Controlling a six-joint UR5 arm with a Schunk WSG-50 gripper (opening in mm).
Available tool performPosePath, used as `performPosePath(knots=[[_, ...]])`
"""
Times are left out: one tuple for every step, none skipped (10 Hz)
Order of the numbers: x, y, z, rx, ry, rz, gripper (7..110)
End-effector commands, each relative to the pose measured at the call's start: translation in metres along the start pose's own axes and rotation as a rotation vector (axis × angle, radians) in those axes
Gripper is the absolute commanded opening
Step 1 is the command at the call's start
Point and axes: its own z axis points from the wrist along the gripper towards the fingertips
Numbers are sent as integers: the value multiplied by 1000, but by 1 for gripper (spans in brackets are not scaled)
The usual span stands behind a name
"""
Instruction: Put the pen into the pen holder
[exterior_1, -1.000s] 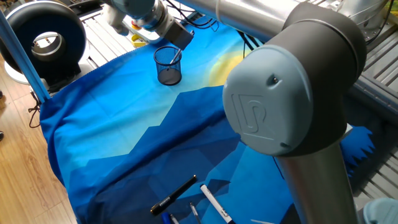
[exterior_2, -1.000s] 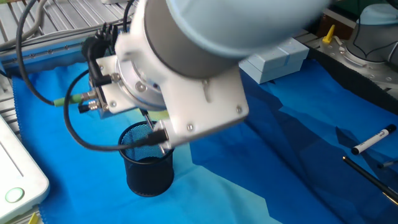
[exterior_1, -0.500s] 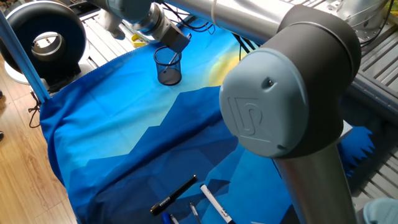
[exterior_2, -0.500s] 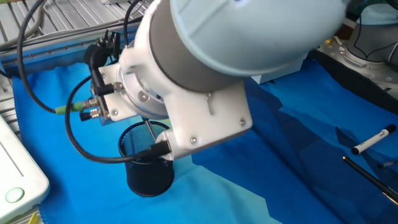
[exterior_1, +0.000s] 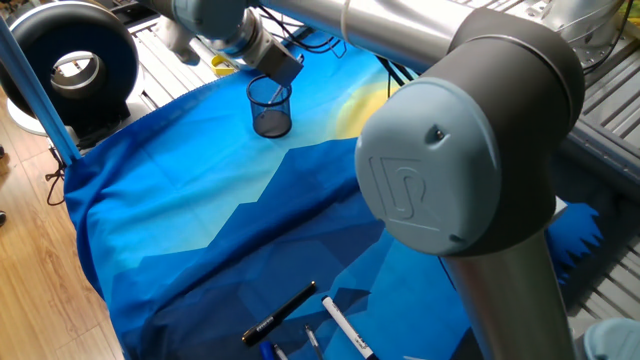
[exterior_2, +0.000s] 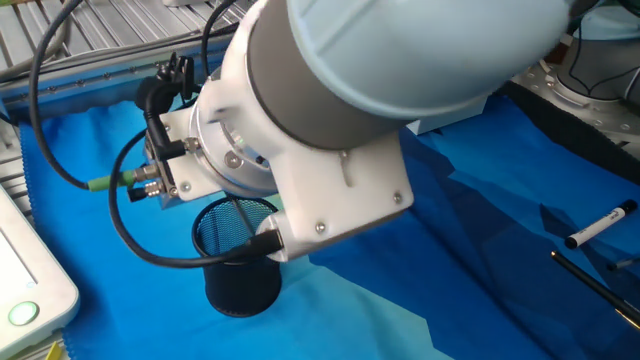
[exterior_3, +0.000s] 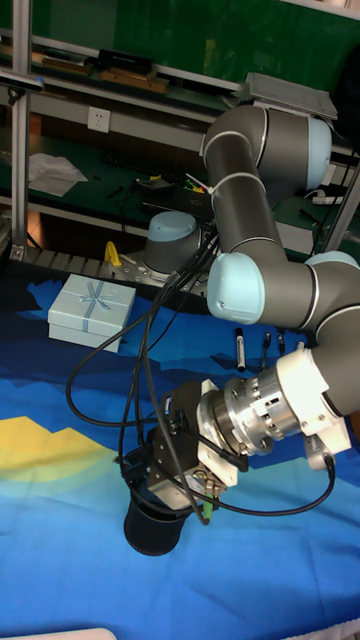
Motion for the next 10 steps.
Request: performPosePath(knots=[[-4,1,0,-3,-20,-11,22],[-3,2,0,-4,-20,-11,44],[-1,3,-2,-4,-17,-12,44],[5,7,-5,-3,-7,-15,44],[14,11,-8,-3,-4,-16,44],[25,16,-13,2,-5,-13,44],[29,21,-16,6,-24,8,44],[24,27,-19,3,-78,77,44],[20,35,-21,-18,-137,151,44],[14,45,-25,-50,-206,282,44]])
